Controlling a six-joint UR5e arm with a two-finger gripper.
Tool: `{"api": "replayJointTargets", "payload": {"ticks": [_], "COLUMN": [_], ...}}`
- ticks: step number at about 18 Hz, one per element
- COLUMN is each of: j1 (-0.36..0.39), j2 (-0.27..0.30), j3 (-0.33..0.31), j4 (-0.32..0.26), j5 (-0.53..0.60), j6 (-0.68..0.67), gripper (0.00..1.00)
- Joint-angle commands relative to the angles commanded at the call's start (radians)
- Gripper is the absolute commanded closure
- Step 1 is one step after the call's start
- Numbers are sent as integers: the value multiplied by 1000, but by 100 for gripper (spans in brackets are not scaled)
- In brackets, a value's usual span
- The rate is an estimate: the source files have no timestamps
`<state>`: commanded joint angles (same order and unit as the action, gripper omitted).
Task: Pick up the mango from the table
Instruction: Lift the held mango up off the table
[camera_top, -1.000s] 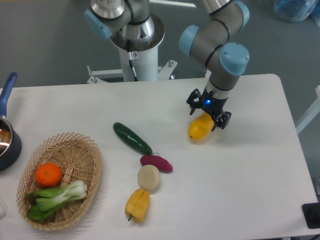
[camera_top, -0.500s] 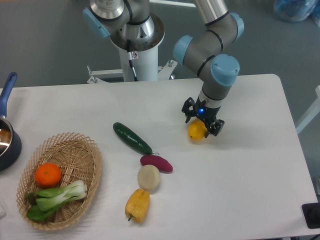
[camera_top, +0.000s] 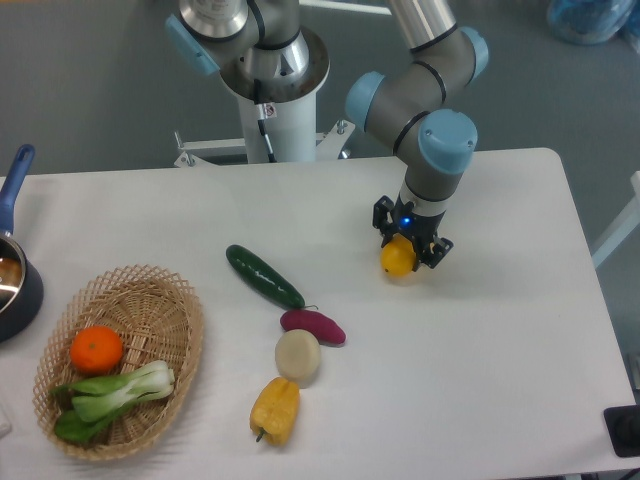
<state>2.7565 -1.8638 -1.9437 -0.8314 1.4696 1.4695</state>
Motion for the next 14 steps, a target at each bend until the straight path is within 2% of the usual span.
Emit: {"api": "replayJointTargets", "payload": {"ticks": [2, 8, 14], "j1": [-2, -3, -23], "j2": [2, -5, -2], "j3": [40, 160, 200], "j4": [-8, -15, -15], "j5": [2, 5, 6], "j6": [-2, -5, -6], "gripper": [59, 59, 59]}}
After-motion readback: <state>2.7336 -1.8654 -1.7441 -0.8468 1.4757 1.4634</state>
